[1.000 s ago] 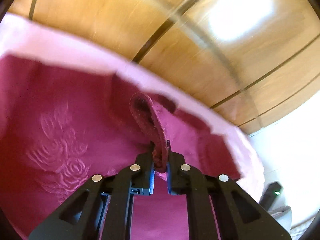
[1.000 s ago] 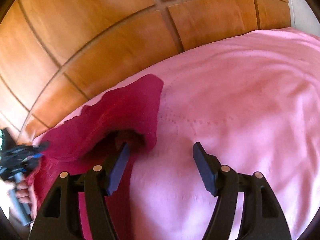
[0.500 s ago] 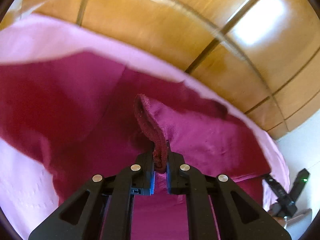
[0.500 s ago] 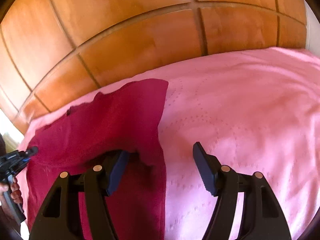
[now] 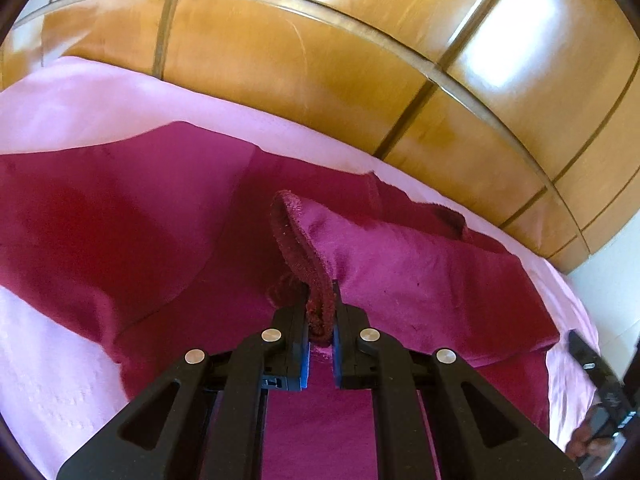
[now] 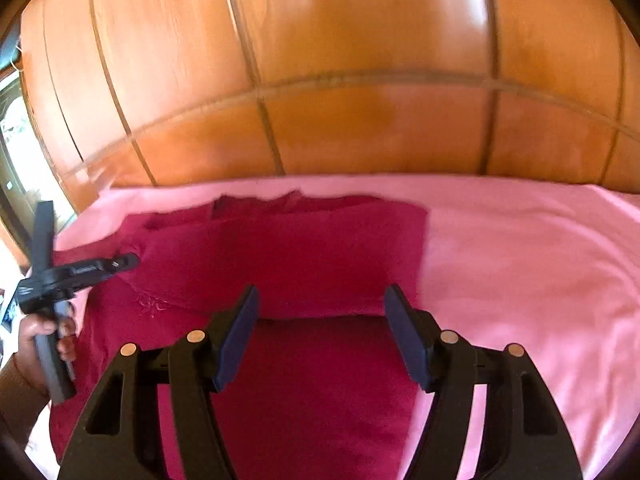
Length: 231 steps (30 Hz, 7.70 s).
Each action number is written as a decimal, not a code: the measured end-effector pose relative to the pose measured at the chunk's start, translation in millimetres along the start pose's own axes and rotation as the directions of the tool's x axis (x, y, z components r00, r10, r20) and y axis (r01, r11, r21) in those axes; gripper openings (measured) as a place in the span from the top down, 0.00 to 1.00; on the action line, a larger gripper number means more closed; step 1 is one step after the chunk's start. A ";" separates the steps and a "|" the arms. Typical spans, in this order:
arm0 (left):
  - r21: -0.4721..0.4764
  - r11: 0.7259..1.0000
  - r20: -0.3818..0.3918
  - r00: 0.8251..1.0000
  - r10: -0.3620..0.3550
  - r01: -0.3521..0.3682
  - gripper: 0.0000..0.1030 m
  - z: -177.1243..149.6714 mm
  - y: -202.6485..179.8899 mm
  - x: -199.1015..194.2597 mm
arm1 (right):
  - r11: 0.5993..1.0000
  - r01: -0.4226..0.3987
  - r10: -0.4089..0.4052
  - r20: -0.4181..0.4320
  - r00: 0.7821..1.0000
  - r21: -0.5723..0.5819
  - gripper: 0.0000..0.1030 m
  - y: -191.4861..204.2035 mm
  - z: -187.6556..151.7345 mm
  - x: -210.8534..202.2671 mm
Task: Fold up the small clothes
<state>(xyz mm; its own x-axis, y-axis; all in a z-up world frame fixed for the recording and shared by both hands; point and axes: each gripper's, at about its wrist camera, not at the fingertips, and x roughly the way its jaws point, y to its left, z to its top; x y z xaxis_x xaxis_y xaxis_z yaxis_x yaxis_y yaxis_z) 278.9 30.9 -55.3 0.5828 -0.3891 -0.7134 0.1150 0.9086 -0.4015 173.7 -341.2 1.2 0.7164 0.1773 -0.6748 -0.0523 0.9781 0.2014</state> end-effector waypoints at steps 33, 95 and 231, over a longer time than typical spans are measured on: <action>-0.632 0.773 0.212 0.948 0.237 -0.052 0.40 -21.9 267.6 -153.9 | 0.973 0.179 -0.186 -0.039 0.982 -0.148 0.20 31.4 -34.6 47.4; -0.200 0.964 0.086 0.977 0.196 -0.175 0.54 -64.7 96.7 -87.6 | 0.975 -0.221 0.210 -0.239 0.948 -0.018 0.93 184.6 27.5 132.9; 0.144 0.958 0.089 0.968 0.236 -0.247 0.49 -150.6 18.5 -130.0 | 0.998 0.006 -0.013 -0.096 0.995 -0.070 0.13 43.8 -88.8 -12.1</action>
<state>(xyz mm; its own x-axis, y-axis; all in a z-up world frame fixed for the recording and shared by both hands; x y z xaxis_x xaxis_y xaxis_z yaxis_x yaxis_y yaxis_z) 84.1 75.3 -56.5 0.6627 -0.1483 -0.7341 0.0819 0.9887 -0.1257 101.0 -290.9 -44.8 0.6471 0.1741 -0.7422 -0.0962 0.9844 0.1470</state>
